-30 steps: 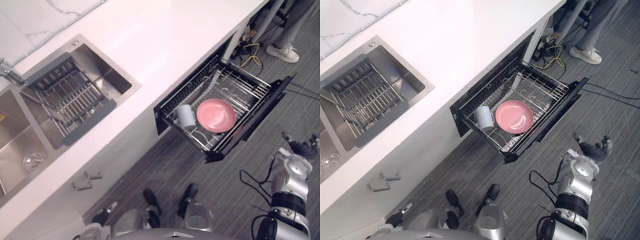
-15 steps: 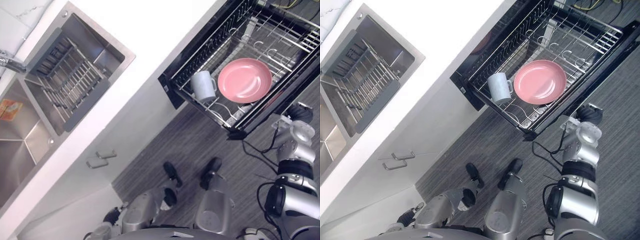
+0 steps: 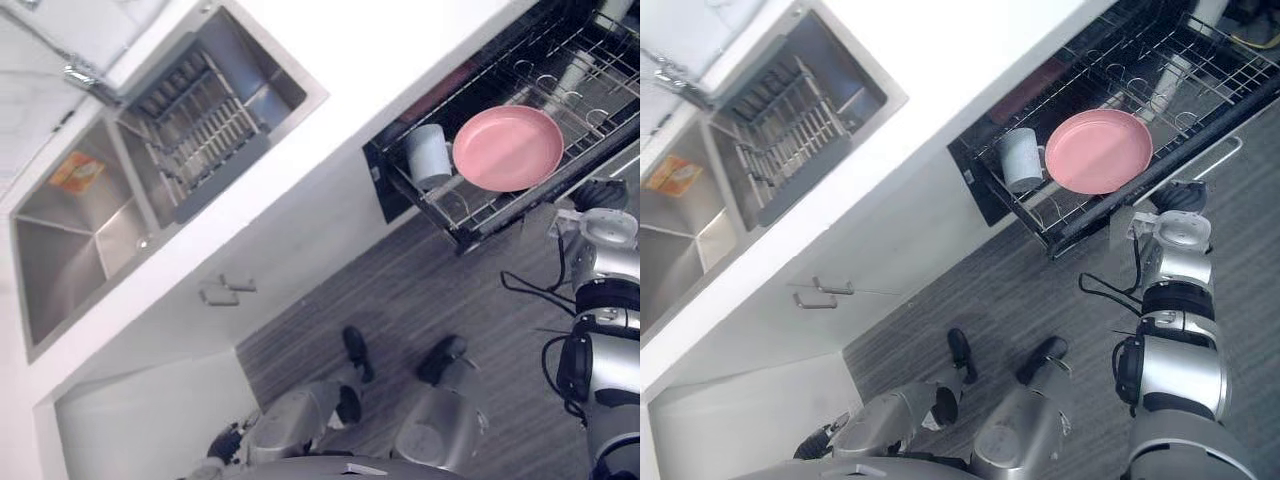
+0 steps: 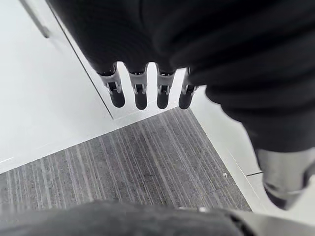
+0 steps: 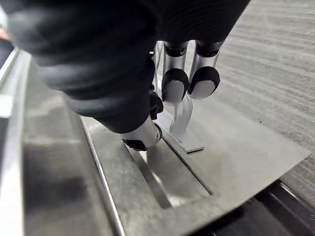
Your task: Walk over to the sink, pick up the cup, carry it to the dishwasher, place the cup inside the dishwasher, then close the dishwasher door
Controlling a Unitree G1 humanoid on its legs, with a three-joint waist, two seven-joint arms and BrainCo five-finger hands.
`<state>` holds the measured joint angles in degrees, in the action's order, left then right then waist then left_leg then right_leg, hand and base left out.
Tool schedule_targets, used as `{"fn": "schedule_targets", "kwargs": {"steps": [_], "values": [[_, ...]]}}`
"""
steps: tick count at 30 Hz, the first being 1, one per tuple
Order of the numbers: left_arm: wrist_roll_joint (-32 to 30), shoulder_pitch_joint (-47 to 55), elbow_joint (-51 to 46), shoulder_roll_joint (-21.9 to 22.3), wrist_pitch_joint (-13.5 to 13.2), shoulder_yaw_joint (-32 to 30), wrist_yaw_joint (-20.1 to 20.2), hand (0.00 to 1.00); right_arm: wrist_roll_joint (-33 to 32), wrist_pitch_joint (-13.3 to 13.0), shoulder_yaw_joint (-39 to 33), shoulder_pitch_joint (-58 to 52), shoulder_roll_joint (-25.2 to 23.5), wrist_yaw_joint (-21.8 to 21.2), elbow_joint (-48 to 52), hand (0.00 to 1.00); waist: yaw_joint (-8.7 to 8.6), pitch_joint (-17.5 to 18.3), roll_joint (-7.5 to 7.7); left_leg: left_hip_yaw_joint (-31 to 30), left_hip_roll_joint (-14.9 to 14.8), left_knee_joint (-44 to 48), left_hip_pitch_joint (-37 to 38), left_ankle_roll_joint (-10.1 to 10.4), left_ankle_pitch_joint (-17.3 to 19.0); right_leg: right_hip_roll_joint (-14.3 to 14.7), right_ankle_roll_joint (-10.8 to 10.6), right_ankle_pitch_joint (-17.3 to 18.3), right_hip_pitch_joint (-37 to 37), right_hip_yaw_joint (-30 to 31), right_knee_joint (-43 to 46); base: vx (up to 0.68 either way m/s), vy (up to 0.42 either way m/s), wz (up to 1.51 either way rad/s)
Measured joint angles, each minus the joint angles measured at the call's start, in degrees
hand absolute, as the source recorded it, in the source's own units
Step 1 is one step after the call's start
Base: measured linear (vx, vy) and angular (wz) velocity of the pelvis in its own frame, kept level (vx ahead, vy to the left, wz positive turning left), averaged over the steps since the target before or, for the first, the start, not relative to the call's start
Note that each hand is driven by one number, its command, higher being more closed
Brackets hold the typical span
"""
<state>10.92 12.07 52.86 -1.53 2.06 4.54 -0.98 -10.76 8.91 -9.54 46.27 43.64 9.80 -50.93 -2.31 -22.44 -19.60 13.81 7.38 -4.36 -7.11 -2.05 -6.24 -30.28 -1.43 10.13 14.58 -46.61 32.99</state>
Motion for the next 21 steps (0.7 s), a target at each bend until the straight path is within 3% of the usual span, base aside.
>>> {"fn": "schedule_targets", "kwargs": {"steps": [5,9,10,15,18,21], "values": [[-1.9,0.9,-0.5,0.2,0.1,0.1,0.3,0.0,3.3,-0.2,3.9,5.4,0.5,-4.8,-2.5,1.0,1.96,1.3,-1.68,-3.0,0.4,0.1,0.3,-0.7,-1.6,-2.5,0.3,2.9,-2.8,-4.6,3.6,-0.02,-0.071,0.46],[-4.2,1.7,-0.5,0.3,0.6,0.1,1.2,0.0,4.7,-2.7,7.0,9.6,0.2,-10.0,-4.3,1.0,3.47,2.1,-2.68,-2.9,0.4,0.0,0.8,-0.9,-2.3,-3.4,0.0,4.3,-4.9,-7.1,5.1,-0.01,-0.078,0.27],[-4.5,2.0,-0.5,0.3,0.6,0.1,1.4,0.0,4.9,-3.6,7.7,10.0,0.0,-11.0,-4.3,0.0,4.08,2.1,-2.69,-2.8,0.4,0.0,1.3,-0.9,-2.3,-3.5,-0.1,4.6,-5.7,-7.4,5.2,0.0,-0.074,0.23],[-4.5,2.3,-0.4,0.3,0.6,0.1,2.0,0.0,6.0,-7.8,8.6,11.6,0.5,-12.2,-6.3,0.0,4.95,2.2,-2.74,-2.8,0.3,0.0,1.8,-0.9,-2.3,-3.4,-0.5,5.0,-7.0,-8.4,5.1,0.01,-0.069,0.09],[-4.4,2.2,-0.4,0.4,0.4,0.1,2.8,0.0,5.6,-8.5,8.1,11.0,0.4,-12.6,-6.3,0.0,4.59,1.8,-2.26,-2.8,0.1,0.0,2.0,-0.9,-2.3,-2.8,-0.5,4.8,-7.5,-8.7,4.5,0.01,-0.057,0.0],[-3.2,2.1,-0.2,0.4,-0.1,0.1,4.4,0.0,1.3,-10.1,3.7,4.5,-0.3,-13.8,-2.7,0.0,4.69,1.6,-2.04,-2.5,-1.3,-0.1,3.0,-0.2,-1.7,-0.3,-0.7,4.1,-9.1,-8.8,1.9,0.01,-0.068,-0.05]]}}
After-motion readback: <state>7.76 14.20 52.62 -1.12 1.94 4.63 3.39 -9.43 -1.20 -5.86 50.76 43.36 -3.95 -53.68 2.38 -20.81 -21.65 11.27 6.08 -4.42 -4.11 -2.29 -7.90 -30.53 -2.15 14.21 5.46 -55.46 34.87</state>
